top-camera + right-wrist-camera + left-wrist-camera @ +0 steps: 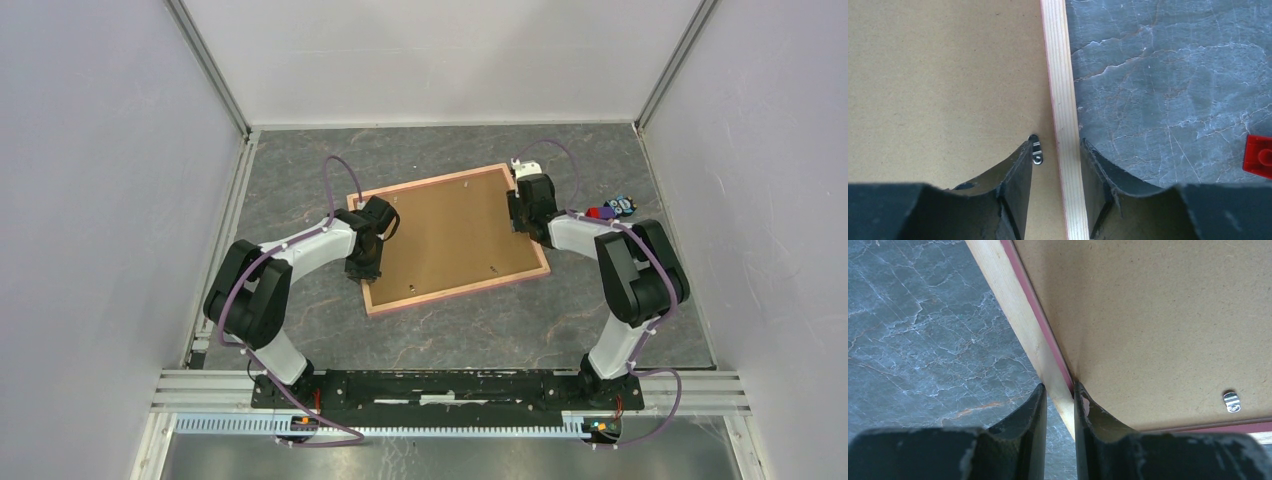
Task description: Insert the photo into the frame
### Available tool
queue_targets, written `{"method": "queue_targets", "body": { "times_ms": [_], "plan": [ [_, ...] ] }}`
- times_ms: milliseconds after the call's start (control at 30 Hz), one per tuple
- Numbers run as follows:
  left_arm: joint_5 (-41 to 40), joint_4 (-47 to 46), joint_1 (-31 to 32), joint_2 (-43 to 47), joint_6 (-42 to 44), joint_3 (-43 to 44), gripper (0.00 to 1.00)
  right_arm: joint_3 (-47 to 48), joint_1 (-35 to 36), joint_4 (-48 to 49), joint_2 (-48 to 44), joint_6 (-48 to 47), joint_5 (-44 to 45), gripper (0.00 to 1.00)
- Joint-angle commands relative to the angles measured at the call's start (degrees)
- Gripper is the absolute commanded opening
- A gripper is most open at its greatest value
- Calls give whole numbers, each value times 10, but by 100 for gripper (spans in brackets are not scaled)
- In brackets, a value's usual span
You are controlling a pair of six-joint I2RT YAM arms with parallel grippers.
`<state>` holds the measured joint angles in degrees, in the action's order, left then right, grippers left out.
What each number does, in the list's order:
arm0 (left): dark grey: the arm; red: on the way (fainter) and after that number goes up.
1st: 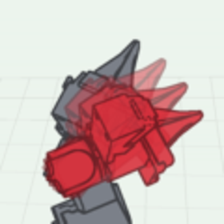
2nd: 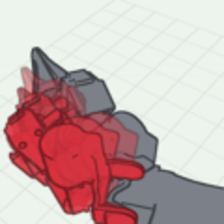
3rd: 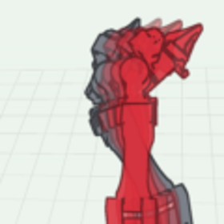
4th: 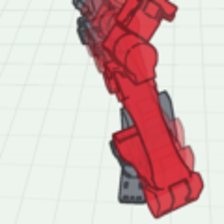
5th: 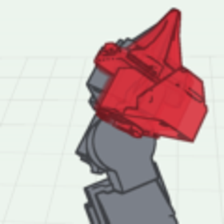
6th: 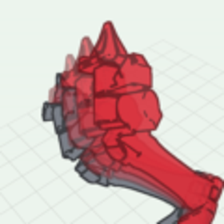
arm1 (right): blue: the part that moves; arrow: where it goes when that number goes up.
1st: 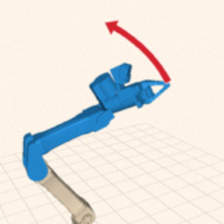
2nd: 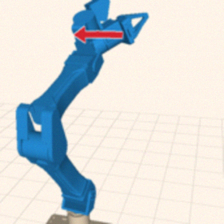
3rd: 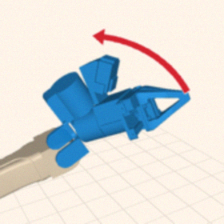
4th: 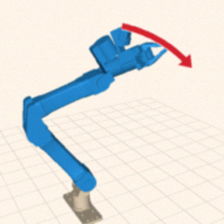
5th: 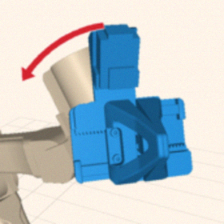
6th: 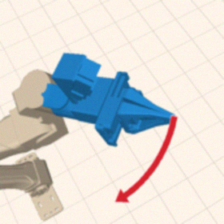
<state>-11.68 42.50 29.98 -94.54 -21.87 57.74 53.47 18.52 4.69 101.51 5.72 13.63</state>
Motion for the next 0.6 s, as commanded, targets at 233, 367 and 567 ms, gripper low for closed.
{"method": "queue_targets", "body": {
  "times_ms": [233, 367, 567],
  "plan": [
    [-8, 18, 1, 31, 53, 1, 2, 20, 17, -53, 25, 32, 39, 40],
    [-7, 18, 1, 30, 53, 3, 2, 30, 31, -87, 34, 50, 67, 40],
    [-8, 18, 1, 29, 53, 3, 2, 43, 33, -115, 43, 73, 78, 23]
  ]
}}
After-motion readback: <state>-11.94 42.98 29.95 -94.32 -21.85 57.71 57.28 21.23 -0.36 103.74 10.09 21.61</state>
